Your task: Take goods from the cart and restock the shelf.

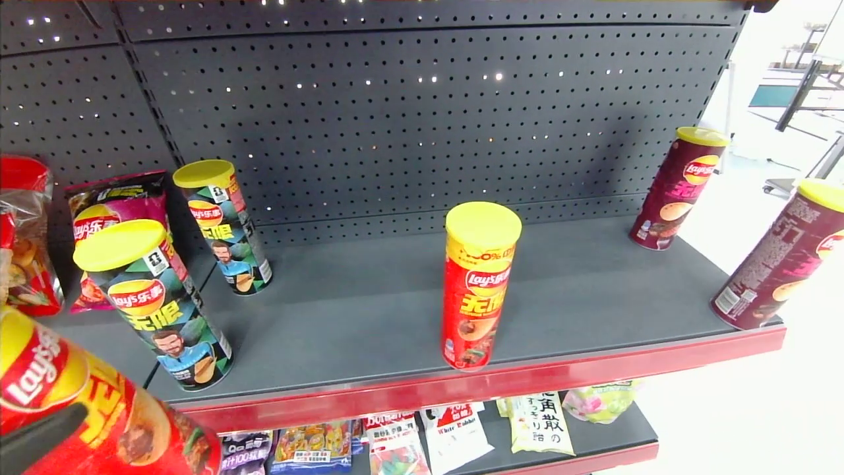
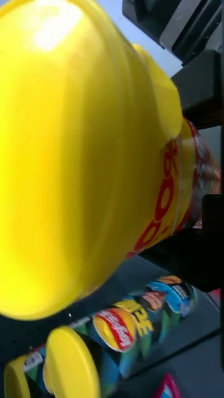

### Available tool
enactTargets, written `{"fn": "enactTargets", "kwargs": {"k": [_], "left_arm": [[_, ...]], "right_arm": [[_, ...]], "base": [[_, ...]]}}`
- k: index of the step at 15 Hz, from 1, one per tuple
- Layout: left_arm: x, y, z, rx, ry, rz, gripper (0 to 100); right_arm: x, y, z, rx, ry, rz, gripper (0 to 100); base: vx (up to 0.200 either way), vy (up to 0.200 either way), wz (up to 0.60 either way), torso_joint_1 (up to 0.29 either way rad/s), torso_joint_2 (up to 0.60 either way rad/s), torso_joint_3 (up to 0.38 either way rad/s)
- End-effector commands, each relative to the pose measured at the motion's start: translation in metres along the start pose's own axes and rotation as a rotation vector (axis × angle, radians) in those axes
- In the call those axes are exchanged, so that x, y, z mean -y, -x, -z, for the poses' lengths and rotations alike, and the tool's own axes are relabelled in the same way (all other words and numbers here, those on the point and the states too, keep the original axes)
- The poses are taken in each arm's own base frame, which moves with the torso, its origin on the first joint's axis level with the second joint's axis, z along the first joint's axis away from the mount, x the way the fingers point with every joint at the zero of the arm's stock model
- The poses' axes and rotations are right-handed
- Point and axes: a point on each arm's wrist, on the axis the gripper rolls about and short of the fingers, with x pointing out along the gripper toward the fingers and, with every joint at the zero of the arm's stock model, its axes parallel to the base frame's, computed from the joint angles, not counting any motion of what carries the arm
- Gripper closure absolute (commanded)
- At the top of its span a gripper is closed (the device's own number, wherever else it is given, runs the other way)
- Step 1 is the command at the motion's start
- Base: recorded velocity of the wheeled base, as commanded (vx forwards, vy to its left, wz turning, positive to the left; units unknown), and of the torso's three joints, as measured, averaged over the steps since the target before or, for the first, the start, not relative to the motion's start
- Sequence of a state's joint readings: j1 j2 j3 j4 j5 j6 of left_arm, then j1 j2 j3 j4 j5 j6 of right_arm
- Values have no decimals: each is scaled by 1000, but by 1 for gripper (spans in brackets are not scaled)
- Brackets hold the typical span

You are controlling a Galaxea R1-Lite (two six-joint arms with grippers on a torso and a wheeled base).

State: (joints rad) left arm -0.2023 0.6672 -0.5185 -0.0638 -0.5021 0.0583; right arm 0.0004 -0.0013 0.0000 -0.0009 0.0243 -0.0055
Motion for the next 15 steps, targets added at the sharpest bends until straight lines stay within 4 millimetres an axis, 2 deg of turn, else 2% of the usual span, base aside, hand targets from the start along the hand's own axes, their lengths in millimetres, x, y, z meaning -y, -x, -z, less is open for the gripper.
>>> {"fn": "enactTargets", "kwargs": {"k": [1, 3, 7, 10, 13, 14, 15], "left_arm": [[-11, -36, -13, -70, 31, 117, 100], [-10, -51, -21, -88, 30, 188, 100], [-14, -80, -27, -116, 30, 216, 100], [-25, -130, -21, -115, 1, 178, 100], [-22, -171, -28, -115, -18, 191, 100], [-22, -173, -28, -115, -18, 191, 100], [-25, -193, -32, -120, -18, 190, 100]], "right_arm": [[0, 0, 0, -1, 1, -1, 0], [0, 0, 0, -1, 1, -1, 0], [0, 0, 0, -2, 1, -1, 0], [0, 0, 0, -1, 1, -1, 0], [0, 0, 0, -2, 1, -1, 0], [0, 0, 0, -1, 1, 0, 0], [0, 0, 0, -2, 1, -1, 0]], "base": [[0, 0, 0, 0, 0, 0], [0, 0, 0, 0, 0, 0], [0, 0, 0, 0, 0, 0], [0, 0, 0, 0, 0, 0], [0, 0, 0, 0, 0, 0], [0, 0, 0, 0, 0, 0], [0, 0, 0, 0, 0, 0]]}}
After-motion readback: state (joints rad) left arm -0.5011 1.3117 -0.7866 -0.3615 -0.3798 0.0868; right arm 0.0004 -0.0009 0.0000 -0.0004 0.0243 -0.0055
